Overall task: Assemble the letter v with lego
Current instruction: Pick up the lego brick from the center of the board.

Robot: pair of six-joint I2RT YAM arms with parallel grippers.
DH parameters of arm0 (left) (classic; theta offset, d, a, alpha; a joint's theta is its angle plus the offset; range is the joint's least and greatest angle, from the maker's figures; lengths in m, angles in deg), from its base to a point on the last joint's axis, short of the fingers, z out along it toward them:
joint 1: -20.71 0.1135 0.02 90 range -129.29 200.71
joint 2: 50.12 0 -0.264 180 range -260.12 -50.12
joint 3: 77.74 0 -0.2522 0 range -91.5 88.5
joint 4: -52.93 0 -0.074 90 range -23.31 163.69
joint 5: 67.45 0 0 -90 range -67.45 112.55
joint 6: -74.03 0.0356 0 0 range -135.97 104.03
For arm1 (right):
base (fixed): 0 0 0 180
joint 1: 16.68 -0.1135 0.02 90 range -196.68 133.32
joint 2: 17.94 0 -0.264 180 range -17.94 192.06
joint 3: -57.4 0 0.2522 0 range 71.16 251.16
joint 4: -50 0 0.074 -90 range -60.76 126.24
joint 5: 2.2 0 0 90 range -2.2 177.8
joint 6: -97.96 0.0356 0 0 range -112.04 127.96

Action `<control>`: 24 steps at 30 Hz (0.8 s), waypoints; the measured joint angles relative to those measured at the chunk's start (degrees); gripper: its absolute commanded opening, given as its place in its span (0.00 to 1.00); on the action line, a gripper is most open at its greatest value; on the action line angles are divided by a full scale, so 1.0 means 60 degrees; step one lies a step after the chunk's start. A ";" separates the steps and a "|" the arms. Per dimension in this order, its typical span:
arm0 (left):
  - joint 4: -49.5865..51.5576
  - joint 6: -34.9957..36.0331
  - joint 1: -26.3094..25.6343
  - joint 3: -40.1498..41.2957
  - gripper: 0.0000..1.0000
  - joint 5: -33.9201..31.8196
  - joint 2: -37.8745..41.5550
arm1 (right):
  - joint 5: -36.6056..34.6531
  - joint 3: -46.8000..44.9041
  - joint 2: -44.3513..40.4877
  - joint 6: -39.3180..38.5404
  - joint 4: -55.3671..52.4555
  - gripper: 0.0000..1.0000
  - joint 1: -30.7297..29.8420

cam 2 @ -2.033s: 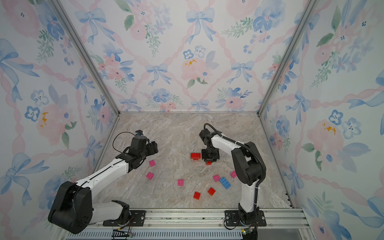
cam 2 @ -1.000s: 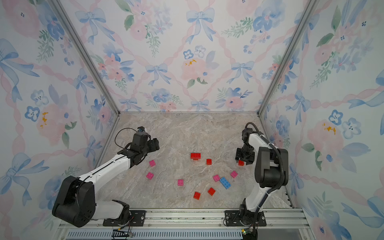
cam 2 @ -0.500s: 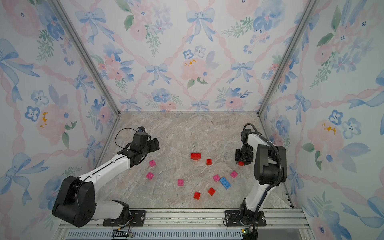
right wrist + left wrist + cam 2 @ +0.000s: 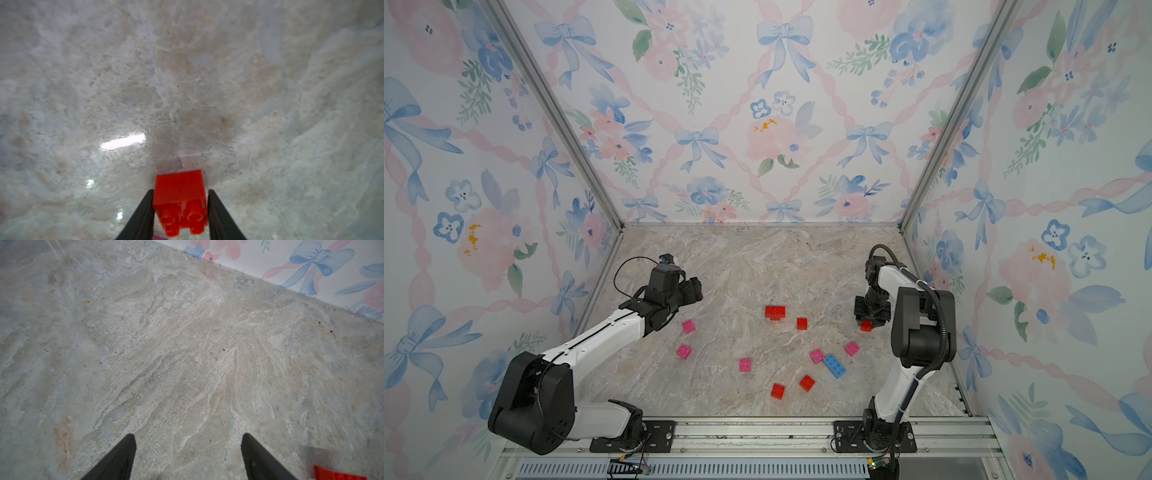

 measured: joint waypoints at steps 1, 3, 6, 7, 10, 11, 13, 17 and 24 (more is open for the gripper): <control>0.0000 0.0004 0.0000 0.0007 0.83 0.0000 0.0000 | 0.0000 0.0004 0.0022 -0.0011 0.0000 0.37 0.0000; 0.0000 0.0004 0.0000 0.0007 0.83 0.0000 0.0000 | 0.0000 0.0007 0.0087 -0.0047 -0.0004 0.33 0.0000; 0.0000 0.0000 0.0000 0.0015 0.83 0.0000 0.0022 | 0.0000 0.0033 0.0091 -0.0073 -0.0007 0.27 0.0000; -0.0004 0.0000 0.0000 0.0022 0.83 0.0000 0.0047 | -0.0004 0.0033 0.0091 -0.0091 -0.0004 0.25 -0.0004; 0.0000 0.0000 0.0000 0.0033 0.82 0.0000 0.0098 | -0.0138 0.0047 0.0076 -0.0011 -0.0076 0.15 -0.0138; 0.0000 0.0000 -0.0004 0.0033 0.82 0.0000 0.0098 | -0.0189 0.0055 0.0040 0.0084 -0.0135 0.11 -0.0273; 0.0000 -0.0007 -0.0011 0.0033 0.82 0.0004 0.0098 | -0.0193 0.0058 -0.0157 0.0321 -0.0277 0.05 -0.0714; -0.0004 -0.0036 -0.0033 0.0036 0.82 0.0066 0.0098 | 0.0047 0.0146 -0.0856 0.0976 -0.0390 0.00 -0.2630; -0.0004 -0.0095 -0.0138 0.0044 0.82 0.0186 0.0098 | 0.0503 0.0918 -0.0754 0.1982 -0.0379 0.00 -0.4707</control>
